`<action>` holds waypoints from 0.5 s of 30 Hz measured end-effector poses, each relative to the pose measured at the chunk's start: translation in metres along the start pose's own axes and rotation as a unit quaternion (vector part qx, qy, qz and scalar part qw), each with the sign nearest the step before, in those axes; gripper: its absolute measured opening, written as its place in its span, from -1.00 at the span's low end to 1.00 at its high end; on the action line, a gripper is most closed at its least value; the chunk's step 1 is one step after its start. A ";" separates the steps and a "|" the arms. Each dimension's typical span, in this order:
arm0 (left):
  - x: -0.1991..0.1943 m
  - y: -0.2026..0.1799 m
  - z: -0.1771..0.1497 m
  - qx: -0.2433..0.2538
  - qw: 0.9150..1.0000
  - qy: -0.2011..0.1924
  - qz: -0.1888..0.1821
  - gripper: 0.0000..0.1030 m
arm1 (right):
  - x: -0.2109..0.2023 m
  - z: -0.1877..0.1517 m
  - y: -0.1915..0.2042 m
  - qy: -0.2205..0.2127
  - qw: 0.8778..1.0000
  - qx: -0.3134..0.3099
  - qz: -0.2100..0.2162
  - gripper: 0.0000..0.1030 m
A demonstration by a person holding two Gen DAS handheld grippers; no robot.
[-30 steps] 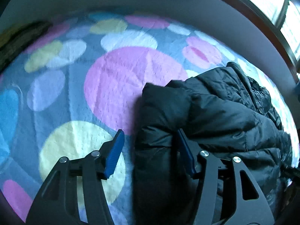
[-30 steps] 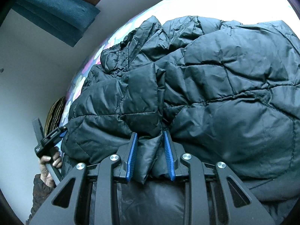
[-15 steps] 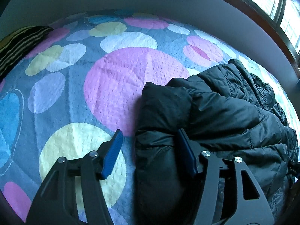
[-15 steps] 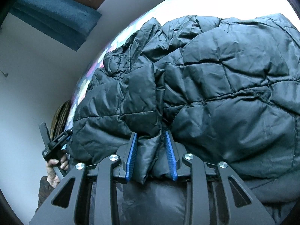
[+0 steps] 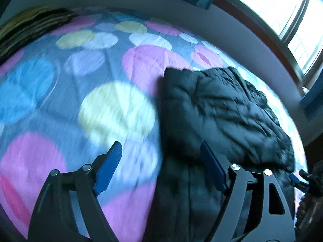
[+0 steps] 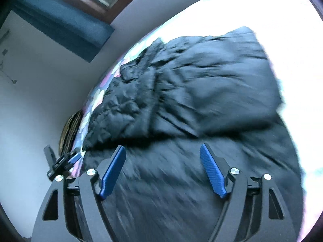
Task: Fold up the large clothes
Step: 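Open both tools and lift them off the folded jacket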
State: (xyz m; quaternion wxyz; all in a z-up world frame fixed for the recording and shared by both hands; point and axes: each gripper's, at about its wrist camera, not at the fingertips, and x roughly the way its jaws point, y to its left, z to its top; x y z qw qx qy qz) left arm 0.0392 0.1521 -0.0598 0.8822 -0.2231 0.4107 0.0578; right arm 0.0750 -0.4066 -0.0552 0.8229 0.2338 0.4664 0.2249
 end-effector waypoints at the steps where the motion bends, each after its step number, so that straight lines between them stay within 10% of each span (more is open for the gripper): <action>1: -0.007 0.006 -0.010 -0.005 1.000 0.007 -0.007 0.54 | -0.015 -0.008 -0.009 -0.010 1.000 0.002 -0.013 0.46; 9: -0.052 0.025 -0.066 -0.023 0.998 0.017 -0.055 0.58 | -0.095 -0.067 -0.084 -0.037 0.995 0.059 -0.071 0.47; 15: -0.060 0.012 -0.094 0.010 0.998 0.027 -0.061 0.64 | -0.109 -0.093 -0.099 -0.016 0.998 0.063 0.018 0.57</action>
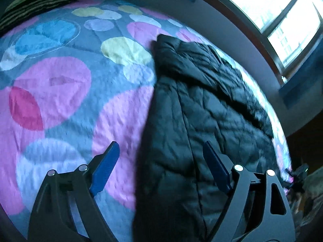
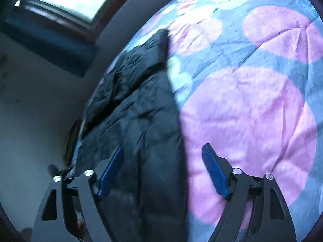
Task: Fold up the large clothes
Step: 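Open both tools and lift them off the folded jacket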
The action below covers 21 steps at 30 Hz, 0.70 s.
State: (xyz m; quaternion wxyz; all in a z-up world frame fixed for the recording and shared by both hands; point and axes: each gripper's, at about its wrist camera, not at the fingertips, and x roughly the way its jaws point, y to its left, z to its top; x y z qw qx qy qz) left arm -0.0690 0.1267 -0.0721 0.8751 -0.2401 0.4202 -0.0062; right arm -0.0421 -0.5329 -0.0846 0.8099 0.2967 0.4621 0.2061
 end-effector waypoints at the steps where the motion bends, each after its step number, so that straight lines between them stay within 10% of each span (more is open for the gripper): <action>1: -0.001 -0.002 -0.003 0.009 1.000 0.002 0.001 0.66 | 0.000 -0.005 0.003 0.011 1.000 -0.014 0.005 0.59; 21: -0.017 -0.022 -0.044 0.095 0.995 0.035 0.002 0.82 | -0.001 -0.048 0.024 0.048 0.993 -0.097 0.044 0.67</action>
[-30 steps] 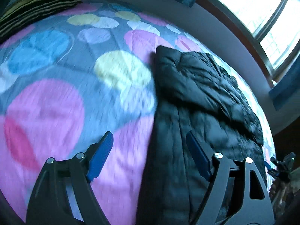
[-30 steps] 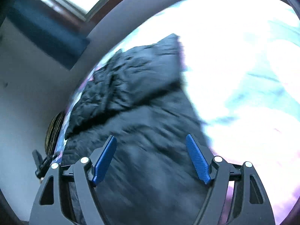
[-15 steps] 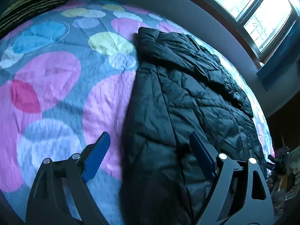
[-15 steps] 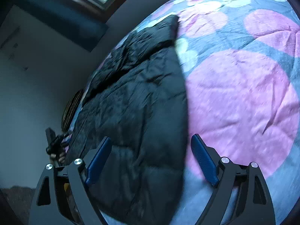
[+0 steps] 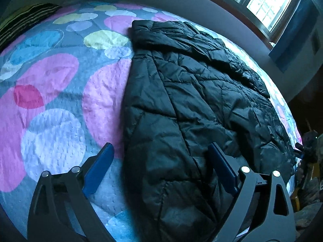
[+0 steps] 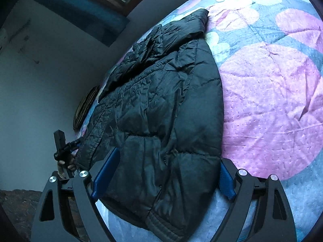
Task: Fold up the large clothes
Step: 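Open both tools and lift them off the folded jacket, then close both tools on the jacket hem and fold it toward the collar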
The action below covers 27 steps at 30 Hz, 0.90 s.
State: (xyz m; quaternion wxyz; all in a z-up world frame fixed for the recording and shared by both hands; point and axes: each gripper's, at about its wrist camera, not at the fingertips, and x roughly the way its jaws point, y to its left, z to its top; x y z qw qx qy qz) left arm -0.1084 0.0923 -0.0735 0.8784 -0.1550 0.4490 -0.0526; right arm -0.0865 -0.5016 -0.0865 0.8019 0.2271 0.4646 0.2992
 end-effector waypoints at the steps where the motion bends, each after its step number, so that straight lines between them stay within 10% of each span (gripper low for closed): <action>1: 0.000 0.000 0.000 0.001 1.000 0.000 0.001 0.82 | 0.000 0.000 0.000 -0.003 1.000 -0.002 0.000 0.67; 27: -0.011 -0.001 -0.017 0.005 1.000 -0.007 -0.009 0.92 | 0.001 -0.005 0.007 0.012 1.000 0.015 0.001 0.44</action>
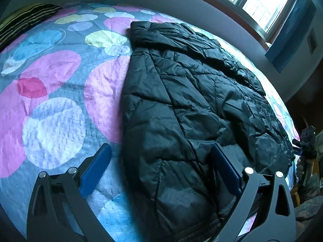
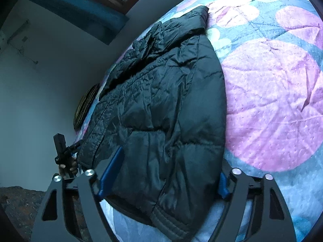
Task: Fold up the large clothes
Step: 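Close both tools on the jacket hem and fold it toward the collar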
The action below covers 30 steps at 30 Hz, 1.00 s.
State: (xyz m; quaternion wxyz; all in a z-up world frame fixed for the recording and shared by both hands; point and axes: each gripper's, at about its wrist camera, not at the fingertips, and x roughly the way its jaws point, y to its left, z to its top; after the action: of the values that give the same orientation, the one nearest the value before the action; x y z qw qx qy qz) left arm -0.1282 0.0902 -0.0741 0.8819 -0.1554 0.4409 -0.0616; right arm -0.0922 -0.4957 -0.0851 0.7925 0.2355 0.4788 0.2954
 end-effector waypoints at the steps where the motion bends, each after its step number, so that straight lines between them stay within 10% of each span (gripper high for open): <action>1: 0.000 -0.001 0.001 0.003 1.000 0.005 0.001 0.92 | 0.001 -0.001 0.000 0.002 1.000 0.002 0.002 0.34; 8: -0.005 0.017 0.009 -0.065 0.996 0.049 -0.046 0.92 | 0.001 -0.007 0.000 0.014 1.000 0.010 0.002 0.01; 18: -0.008 -0.005 -0.007 -0.033 0.996 0.066 -0.051 0.67 | 0.000 -0.017 0.007 0.028 0.999 0.016 0.027 -0.18; 20: -0.009 -0.008 -0.007 -0.026 0.997 0.065 -0.041 0.53 | 0.002 -0.019 0.006 0.032 0.999 0.020 0.029 -0.34; 22: -0.009 -0.006 -0.009 -0.030 0.996 0.070 -0.048 -0.17 | 0.004 -0.018 0.007 0.038 0.999 0.018 0.028 -0.50; 30: -0.019 -0.016 -0.008 -0.022 0.996 0.055 -0.070 -0.68 | -0.011 -0.015 0.022 0.019 0.998 0.022 0.056 -0.64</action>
State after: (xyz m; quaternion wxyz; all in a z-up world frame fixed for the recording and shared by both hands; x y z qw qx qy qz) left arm -0.1460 0.0784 -0.0592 0.8465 -0.2013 0.4776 -0.1216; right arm -0.1152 -0.4863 -0.0704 0.7601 0.2737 0.4861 0.3332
